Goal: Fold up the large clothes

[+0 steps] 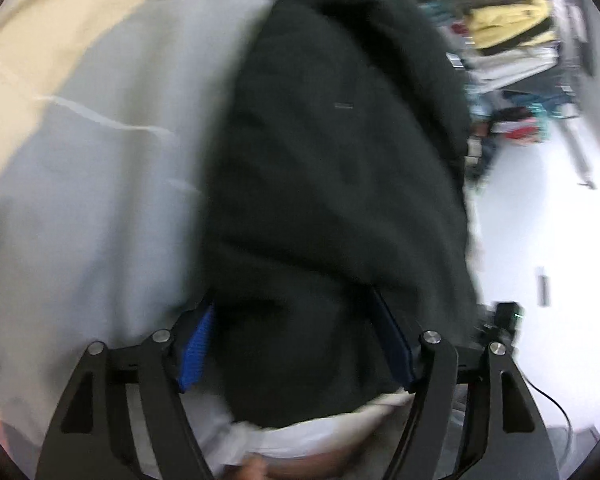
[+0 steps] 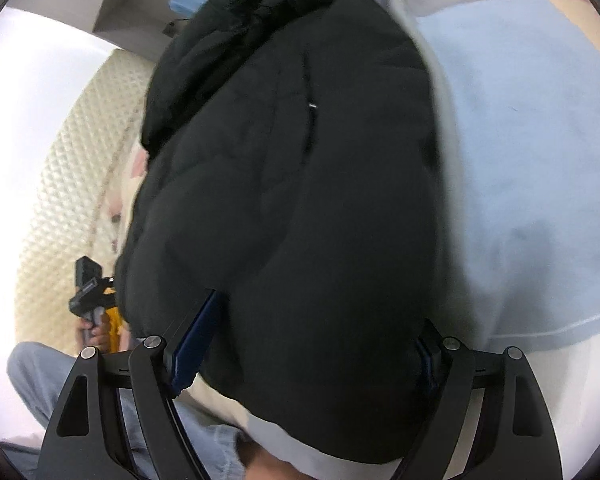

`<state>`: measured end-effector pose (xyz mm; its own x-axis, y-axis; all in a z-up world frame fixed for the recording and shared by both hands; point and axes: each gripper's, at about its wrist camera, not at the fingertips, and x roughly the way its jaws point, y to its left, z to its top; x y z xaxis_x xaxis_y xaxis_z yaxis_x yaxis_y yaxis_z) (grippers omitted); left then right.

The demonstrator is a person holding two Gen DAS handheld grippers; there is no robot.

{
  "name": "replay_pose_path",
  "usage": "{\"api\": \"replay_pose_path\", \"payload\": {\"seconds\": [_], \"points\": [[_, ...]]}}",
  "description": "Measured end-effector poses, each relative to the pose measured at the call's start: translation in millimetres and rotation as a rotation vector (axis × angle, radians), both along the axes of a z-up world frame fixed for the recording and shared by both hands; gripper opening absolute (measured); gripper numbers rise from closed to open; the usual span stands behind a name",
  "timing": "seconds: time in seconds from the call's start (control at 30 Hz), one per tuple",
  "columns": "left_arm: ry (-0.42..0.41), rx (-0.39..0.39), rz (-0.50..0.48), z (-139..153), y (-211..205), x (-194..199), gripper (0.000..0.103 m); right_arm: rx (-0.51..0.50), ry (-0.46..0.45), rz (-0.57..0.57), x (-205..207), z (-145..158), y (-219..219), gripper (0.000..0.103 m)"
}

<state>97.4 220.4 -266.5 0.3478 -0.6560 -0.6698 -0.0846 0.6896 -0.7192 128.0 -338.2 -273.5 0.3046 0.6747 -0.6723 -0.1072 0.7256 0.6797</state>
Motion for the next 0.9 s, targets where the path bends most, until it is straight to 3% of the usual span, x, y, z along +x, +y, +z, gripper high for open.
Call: {"api": "replay_pose_path", "payload": {"seconds": [0.07,0.13,0.2,0.27,0.33,0.67,0.9], "points": [[-0.033,0.009,-0.028,12,-10,1,0.067,0.032,-0.034,0.027,-1,12,7,0.082],[-0.033,0.029,-0.035,18,-14,3,0.052,0.018,-0.058,0.042,1,21,13,0.079],[-0.024,0.048,-0.034,20,-14,5,0.030,-0.033,-0.041,0.040,5,22,19,0.068],[-0.021,0.027,-0.020,28,-9,5,0.023,-0.095,-0.038,0.040,8,26,23,0.031],[-0.025,0.020,-0.005,40,-2,1,0.019,-0.096,-0.074,0.041,7,41,24,0.018],[-0.212,0.012,0.079,158,37,2,0.016,-0.082,-0.325,0.001,-4,174,16,0.013],[-0.316,-0.030,0.111,219,51,-21,0.014,0.003,-0.437,-0.037,-36,235,9,0.013]]}}
